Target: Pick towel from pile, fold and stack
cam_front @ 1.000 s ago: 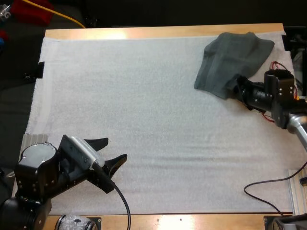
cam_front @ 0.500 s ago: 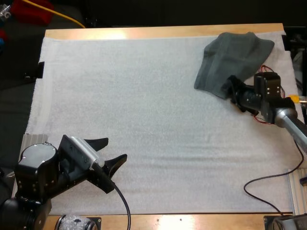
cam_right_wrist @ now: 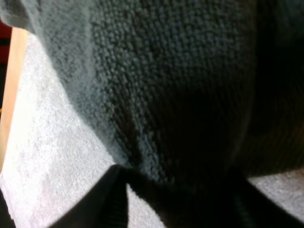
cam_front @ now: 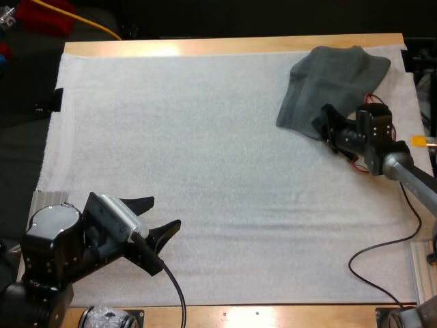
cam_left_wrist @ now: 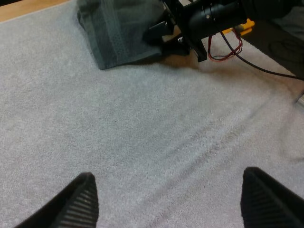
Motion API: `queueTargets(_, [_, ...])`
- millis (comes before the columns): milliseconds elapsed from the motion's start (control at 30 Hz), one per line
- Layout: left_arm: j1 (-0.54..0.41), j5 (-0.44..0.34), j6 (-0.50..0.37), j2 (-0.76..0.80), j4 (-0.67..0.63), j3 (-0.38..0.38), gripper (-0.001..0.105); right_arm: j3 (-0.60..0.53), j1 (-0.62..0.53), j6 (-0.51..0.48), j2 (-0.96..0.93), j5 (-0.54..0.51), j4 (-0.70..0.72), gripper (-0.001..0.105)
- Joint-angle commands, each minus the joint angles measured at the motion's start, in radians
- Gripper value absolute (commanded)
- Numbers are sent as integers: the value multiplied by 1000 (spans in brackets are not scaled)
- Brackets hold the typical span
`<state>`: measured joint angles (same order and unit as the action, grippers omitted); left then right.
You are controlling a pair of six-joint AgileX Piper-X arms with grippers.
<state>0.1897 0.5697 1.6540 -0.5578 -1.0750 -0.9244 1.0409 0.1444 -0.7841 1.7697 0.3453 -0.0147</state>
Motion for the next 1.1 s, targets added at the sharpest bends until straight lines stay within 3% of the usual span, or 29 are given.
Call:
queueTargets(0, [5,10,7,0,4,-7,62,7,2,4,0,-1,-5,30])
queueTargets(233, [5,10,5,0,4,-7,62,7,2,-15,-15,53,-5,0])
queueTargets(500, [5,10,5,0,4,-7,62,7,35,-185,-176,48,-5,2])
queueTargets(733, [5,10,5,0,4,-7,62,27,62,-253,-309,31,28,2])
queueTargets(1067, [5,10,5,0,4,-7,62,304,161,-650,-362,-109,504,2])
